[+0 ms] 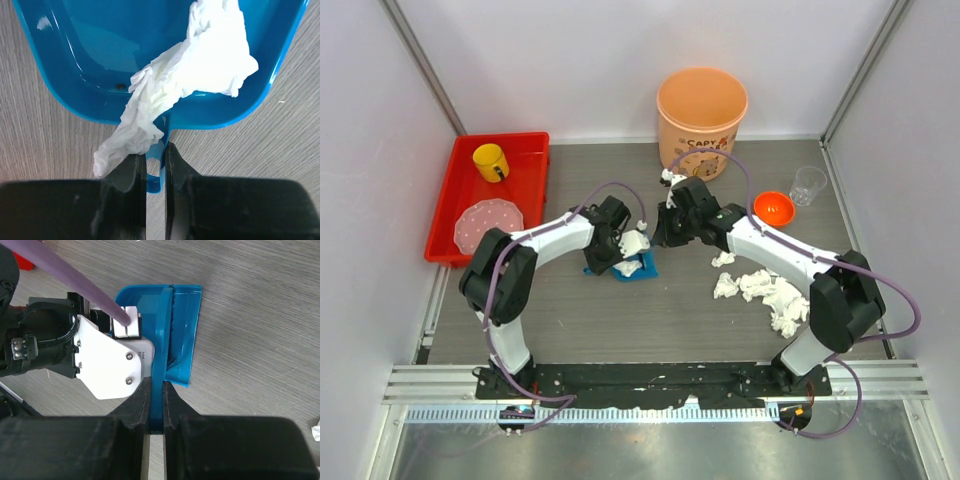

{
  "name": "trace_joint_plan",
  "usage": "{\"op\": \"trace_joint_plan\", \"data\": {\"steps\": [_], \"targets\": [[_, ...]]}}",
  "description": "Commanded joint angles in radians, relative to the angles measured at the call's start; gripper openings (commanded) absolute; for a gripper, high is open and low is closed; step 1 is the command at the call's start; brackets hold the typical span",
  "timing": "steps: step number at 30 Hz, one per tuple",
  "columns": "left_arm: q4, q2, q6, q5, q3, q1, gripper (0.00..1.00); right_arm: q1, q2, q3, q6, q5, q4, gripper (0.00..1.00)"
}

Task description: Sweep away the paper scraps from the table

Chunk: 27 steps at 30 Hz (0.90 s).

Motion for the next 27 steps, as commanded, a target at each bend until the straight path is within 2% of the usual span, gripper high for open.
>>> {"op": "trace_joint_plan", "data": {"steps": [1, 9, 11, 14, 19, 23, 27], "targets": [[0.056, -0.026, -0.034, 0.077, -0.001, 0.027, 0.0, 0.006, -0.022, 0.052, 0.023, -0.03, 0.059, 0.01], [0.066, -0.069, -0.037, 0.124, -0.021, 0.052, 0.0, -0.072, -0.21, 0.134, -0.124, 0.386, -0.288, 0.01], [0.063, -0.069, -0.037, 0.129, -0.02, 0.046, 0.0, -0.144, -0.255, 0.141, -0.153, 0.499, -0.338, 0.01], [0.063, -0.069, -0.038, 0.123, -0.02, 0.026, 0.0, -0.244, -0.275, 0.113, -0.182, 0.591, -0.413, 0.01], [0.064, -0.06, -0.035, 0.109, -0.017, -0.005, 0.0, -0.306, -0.257, 0.037, -0.207, 0.599, -0.416, 0.01], [0.064, -0.058, -0.038, 0.103, -0.014, -0.023, 0.0, -0.324, -0.18, 0.016, -0.216, 0.59, -0.407, 0.01], [0.064, -0.052, -0.037, 0.101, -0.017, -0.039, 0.0, -0.323, -0.096, 0.01, -0.219, 0.411, -0.363, 0.01]]}}
